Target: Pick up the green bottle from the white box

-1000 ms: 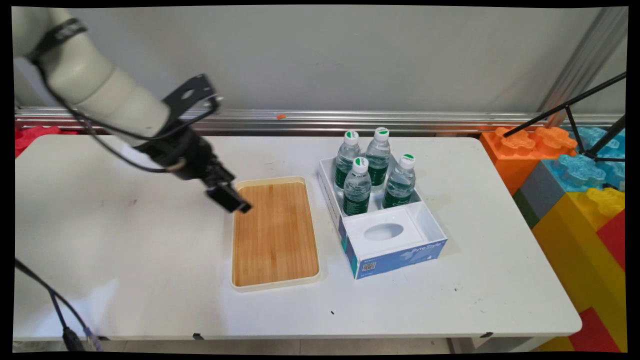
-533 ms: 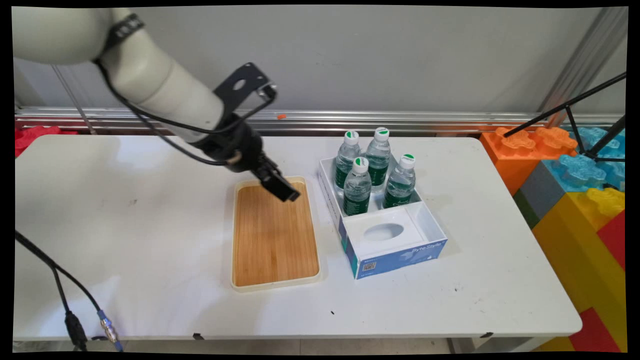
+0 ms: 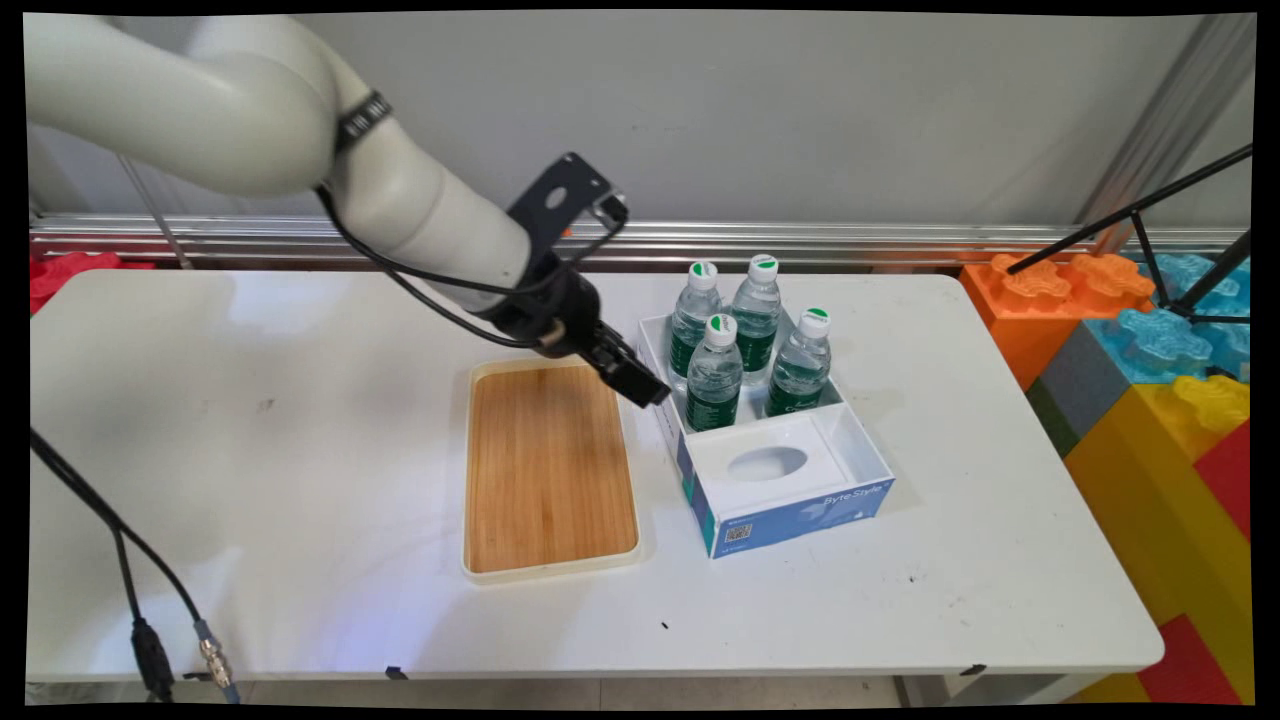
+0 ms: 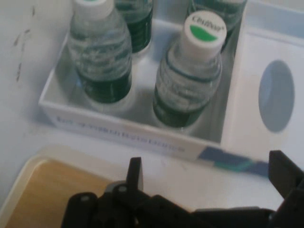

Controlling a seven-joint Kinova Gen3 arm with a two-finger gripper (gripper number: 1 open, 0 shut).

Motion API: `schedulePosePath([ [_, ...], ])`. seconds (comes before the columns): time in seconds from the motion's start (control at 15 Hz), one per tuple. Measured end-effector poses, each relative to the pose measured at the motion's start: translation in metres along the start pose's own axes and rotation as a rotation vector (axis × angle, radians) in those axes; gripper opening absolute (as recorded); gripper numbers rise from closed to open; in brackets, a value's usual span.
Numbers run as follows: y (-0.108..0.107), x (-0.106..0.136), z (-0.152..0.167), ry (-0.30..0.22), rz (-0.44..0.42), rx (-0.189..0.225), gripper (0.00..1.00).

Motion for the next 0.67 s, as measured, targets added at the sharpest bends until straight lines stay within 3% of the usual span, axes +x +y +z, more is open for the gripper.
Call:
schedulePosePath([
  [0.67,-0.004,0.008,0.058,0.070,0.021,-0.021,1.00],
])
